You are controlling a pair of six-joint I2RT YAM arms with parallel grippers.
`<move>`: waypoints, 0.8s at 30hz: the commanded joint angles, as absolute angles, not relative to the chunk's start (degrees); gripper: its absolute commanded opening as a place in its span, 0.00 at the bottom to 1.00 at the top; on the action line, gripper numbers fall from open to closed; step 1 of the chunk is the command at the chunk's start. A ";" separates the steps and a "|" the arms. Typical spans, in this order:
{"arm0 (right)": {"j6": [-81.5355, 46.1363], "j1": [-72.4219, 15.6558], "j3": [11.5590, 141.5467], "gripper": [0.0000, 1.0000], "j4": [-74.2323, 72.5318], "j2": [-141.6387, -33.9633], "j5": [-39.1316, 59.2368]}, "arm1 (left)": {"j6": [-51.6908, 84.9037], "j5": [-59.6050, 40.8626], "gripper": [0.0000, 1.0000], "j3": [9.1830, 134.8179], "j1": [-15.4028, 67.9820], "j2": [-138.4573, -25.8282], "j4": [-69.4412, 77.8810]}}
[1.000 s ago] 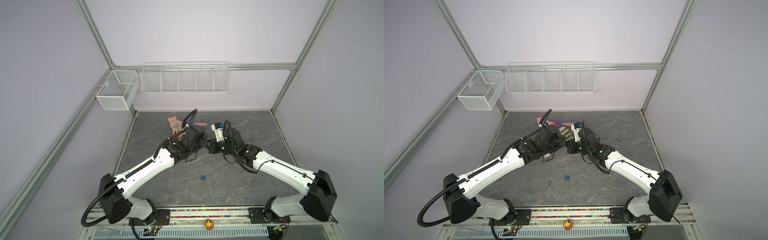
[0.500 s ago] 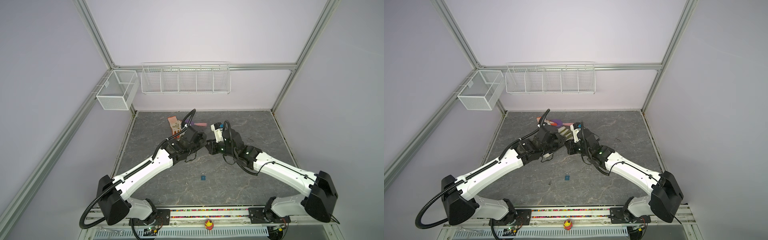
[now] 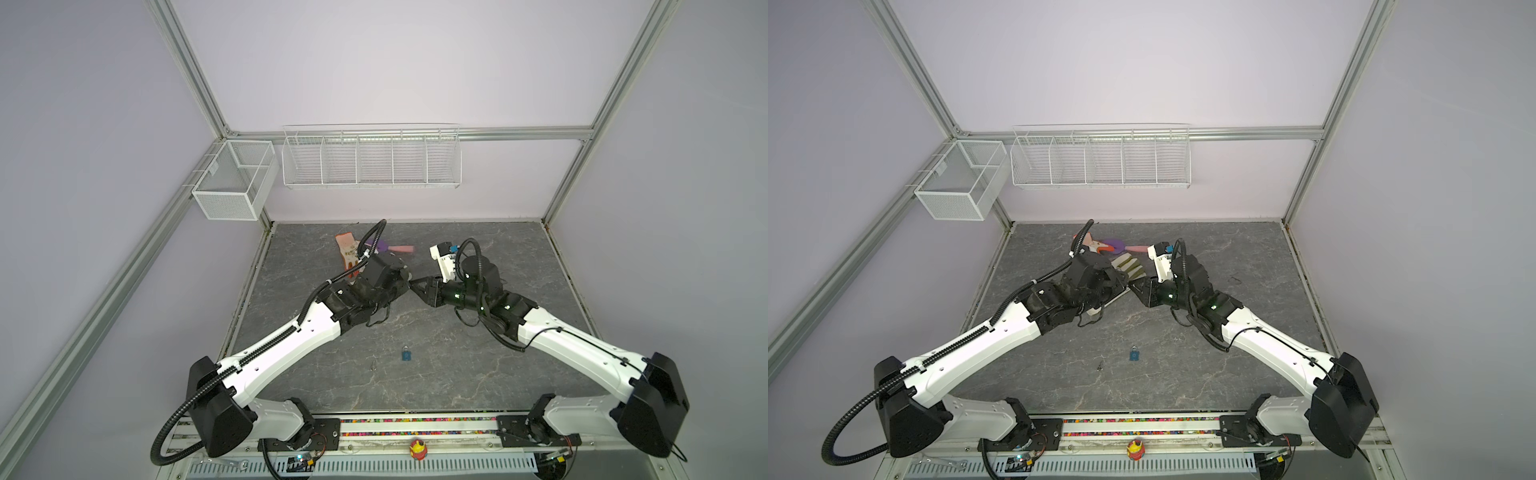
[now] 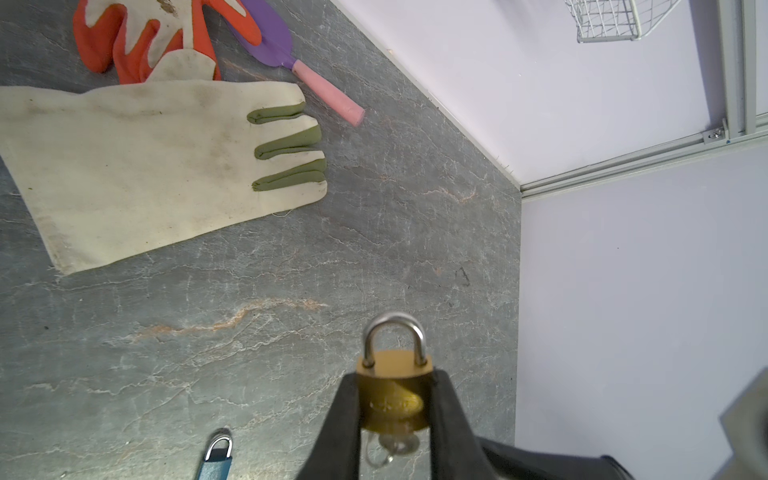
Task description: Unlock with the key
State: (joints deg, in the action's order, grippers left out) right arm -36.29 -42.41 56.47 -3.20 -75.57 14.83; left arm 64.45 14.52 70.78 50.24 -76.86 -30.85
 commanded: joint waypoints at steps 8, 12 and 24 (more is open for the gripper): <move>-37.88 -42.28 55.44 0.18 -8.49 -78.02 16.03 | 65.39 14.10 0.00 69.78 49.96 -74.69 -28.44; -37.51 -42.44 55.80 0.13 -9.45 -78.49 16.08 | 65.27 14.11 0.00 69.79 49.97 -74.79 -28.26; -35.15 -43.83 54.78 0.07 -12.13 -76.80 11.19 | 66.88 10.16 0.00 69.98 50.09 -75.03 -29.05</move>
State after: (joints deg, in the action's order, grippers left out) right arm -36.77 -42.94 56.21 -8.08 -78.02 14.92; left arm 65.58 12.97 70.17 49.98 -75.59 -29.39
